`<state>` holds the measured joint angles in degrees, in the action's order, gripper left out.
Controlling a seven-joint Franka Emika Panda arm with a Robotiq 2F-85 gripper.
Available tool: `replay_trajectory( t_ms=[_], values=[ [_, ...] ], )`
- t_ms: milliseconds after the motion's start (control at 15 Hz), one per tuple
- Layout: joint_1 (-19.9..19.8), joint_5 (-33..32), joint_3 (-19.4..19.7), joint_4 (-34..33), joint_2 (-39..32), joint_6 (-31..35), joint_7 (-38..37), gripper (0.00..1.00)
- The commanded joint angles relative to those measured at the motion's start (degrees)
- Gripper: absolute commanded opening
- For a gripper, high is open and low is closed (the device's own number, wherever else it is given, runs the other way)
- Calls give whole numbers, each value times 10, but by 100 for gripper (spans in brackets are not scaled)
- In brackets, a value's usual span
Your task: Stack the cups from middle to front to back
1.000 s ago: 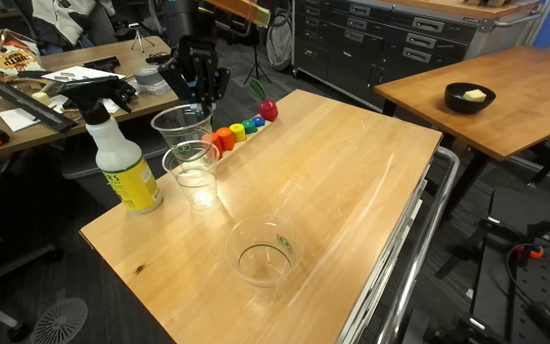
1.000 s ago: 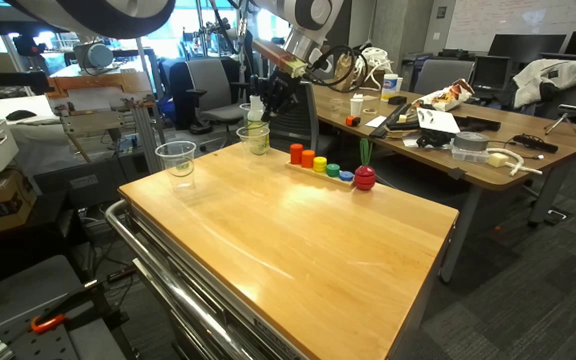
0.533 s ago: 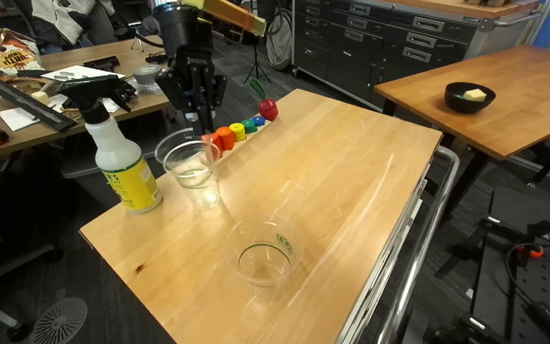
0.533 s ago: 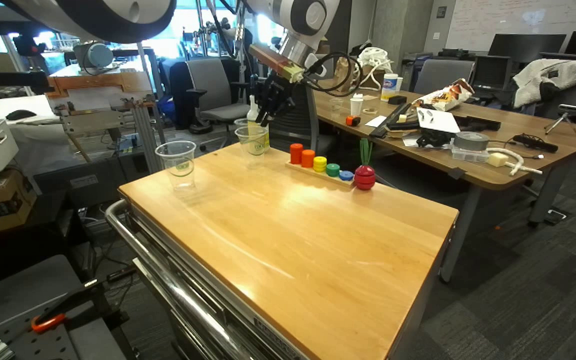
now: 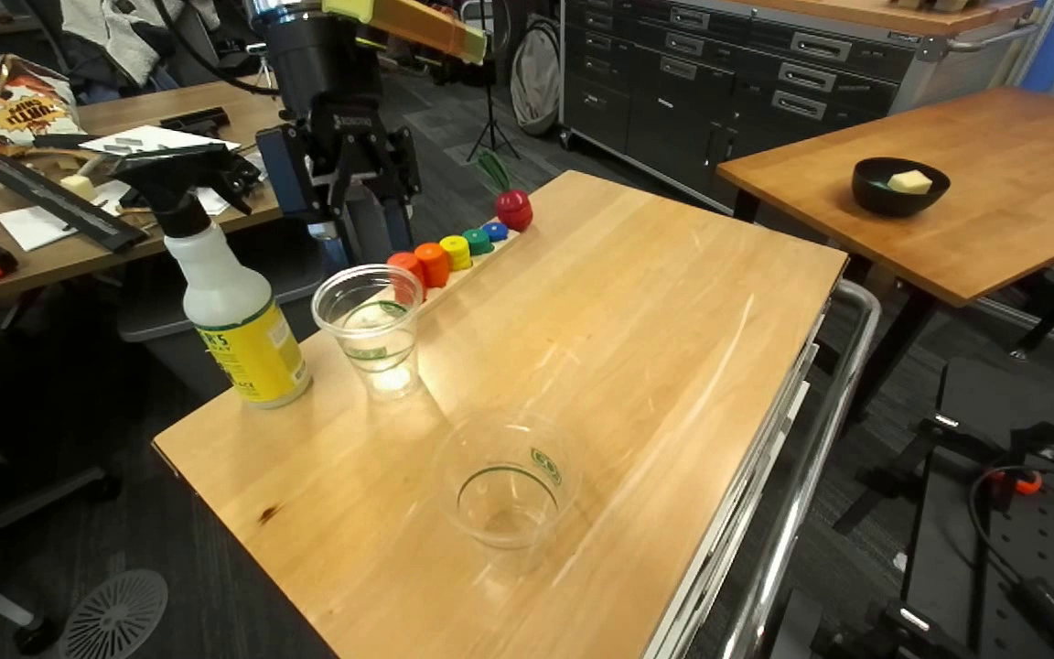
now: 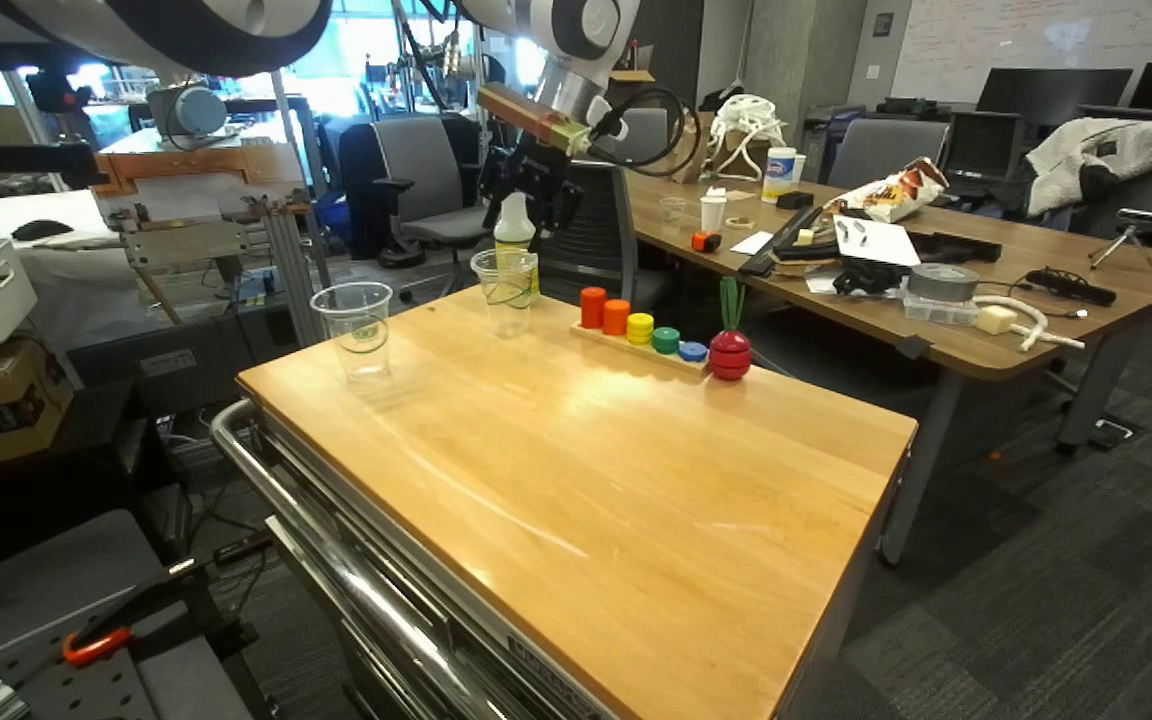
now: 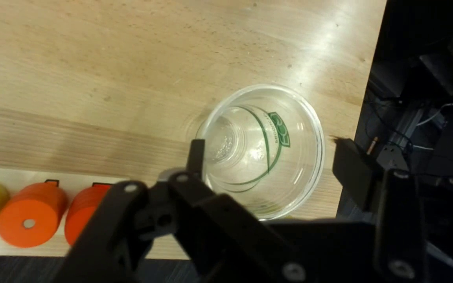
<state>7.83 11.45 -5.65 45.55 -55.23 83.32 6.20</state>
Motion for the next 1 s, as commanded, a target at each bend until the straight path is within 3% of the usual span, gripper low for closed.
replay_trajectory(
  t_ms=[0, 400, 933],
  values=[
    [17, -53, 20, 21, 32, 4, 24, 100],
    [19, -94, 19, 32, 36, 18, 28, 100],
    [18, -84, 16, 85, 36, 83, -11, 100]
  ],
)
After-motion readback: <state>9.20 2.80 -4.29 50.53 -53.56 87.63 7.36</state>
